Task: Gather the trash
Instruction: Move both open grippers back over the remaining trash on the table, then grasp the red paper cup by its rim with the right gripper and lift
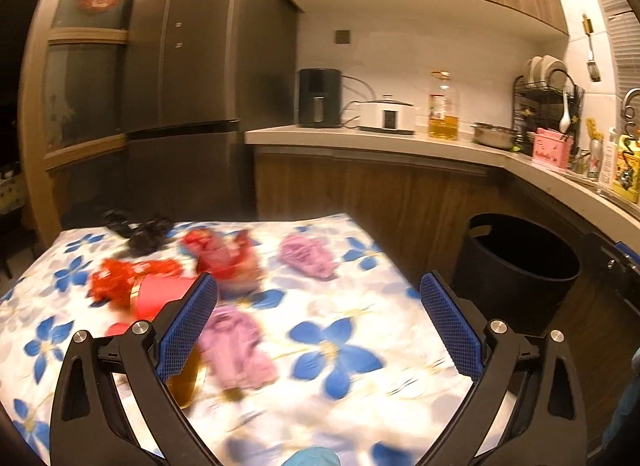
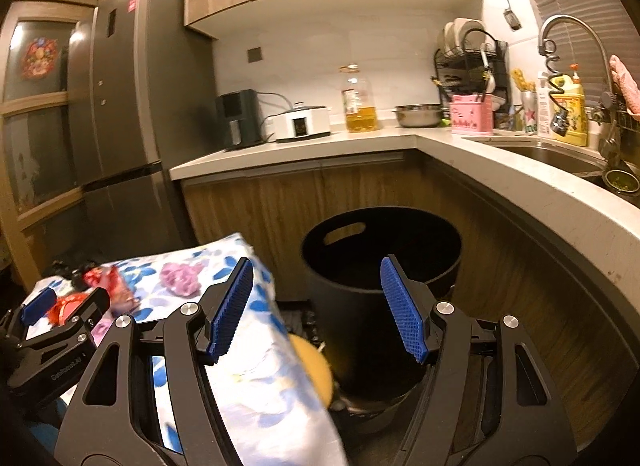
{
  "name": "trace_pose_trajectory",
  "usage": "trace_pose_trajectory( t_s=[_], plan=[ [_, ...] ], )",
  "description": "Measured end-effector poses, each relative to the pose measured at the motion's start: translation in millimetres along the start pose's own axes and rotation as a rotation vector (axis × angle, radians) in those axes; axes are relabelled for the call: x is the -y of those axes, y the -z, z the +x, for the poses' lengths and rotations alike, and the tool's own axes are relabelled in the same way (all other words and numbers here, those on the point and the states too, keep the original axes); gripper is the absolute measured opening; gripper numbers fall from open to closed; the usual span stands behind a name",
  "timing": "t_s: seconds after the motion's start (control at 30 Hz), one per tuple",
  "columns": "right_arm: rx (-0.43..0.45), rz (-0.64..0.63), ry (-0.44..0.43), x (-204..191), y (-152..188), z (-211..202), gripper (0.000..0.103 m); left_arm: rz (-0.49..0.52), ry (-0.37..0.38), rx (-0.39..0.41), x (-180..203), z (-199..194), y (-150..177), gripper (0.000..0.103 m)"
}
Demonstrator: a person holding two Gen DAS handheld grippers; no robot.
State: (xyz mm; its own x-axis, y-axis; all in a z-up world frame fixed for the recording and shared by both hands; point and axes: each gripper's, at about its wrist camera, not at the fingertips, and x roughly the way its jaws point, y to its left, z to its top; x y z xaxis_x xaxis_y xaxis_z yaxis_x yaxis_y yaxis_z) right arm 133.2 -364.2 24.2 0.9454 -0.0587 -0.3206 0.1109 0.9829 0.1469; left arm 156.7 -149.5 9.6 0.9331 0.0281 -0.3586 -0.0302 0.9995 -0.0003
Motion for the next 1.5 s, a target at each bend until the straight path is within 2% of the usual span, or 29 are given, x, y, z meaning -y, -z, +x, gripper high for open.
trace_pose_trajectory(
  t_s=[0.33,0.53,0.83,1.0,1.07,1.17,1.23,1.3,1.37,1.5],
  plan=[
    [-0.038,-0.051,-0.125,-65.1,27.7,-13.0,0.066,-0.052,-0.106,-0.016,-70.8,-23.7,23.6,0.097],
    [-0.104,-0.092,-0.256,-114.3,56.9,-13.0,0.066,-0.079,-0.182,-0.02,-114.1,-38.6,35.5,0.097],
    [-0.207,-0.159,-0.509,-200.7,99.3,-1.5,0.064,-0.152,-0.292,0.001,-170.9,-59.4,46.6,0.097],
    [-0.268,-0.15,-0.59,-227.4,109.9,13.7,0.056,-0.165,-0.323,-0.004,-187.3,-62.1,48.7,0.097],
    [-0.298,-0.145,-0.606,-235.2,113.6,21.1,0.046,-0.166,-0.331,-0.007,-192.8,-62.0,49.0,0.097],
    [-0.327,-0.144,-0.625,-244.0,118.4,29.7,0.041,-0.172,-0.336,-0.01,-198.2,-62.7,50.8,0.097],
    [-0.337,-0.146,-0.639,-248.4,119.9,32.8,0.039,-0.178,-0.337,-0.015,-201.4,-61.8,51.5,0.097],
    [-0.346,-0.153,-0.654,-253.1,121.0,37.1,0.034,-0.181,-0.337,-0.016,-204.7,-60.7,53.0,0.097],
    [-0.356,-0.161,-0.669,-257.6,122.5,39.1,0.023,-0.179,-0.336,-0.021,-206.3,-59.0,53.6,0.097],
    [-0.346,-0.182,-0.697,-262.2,123.0,35.3,0.014,-0.178,-0.341,-0.027,-208.3,-57.3,54.1,0.097]
  ],
)
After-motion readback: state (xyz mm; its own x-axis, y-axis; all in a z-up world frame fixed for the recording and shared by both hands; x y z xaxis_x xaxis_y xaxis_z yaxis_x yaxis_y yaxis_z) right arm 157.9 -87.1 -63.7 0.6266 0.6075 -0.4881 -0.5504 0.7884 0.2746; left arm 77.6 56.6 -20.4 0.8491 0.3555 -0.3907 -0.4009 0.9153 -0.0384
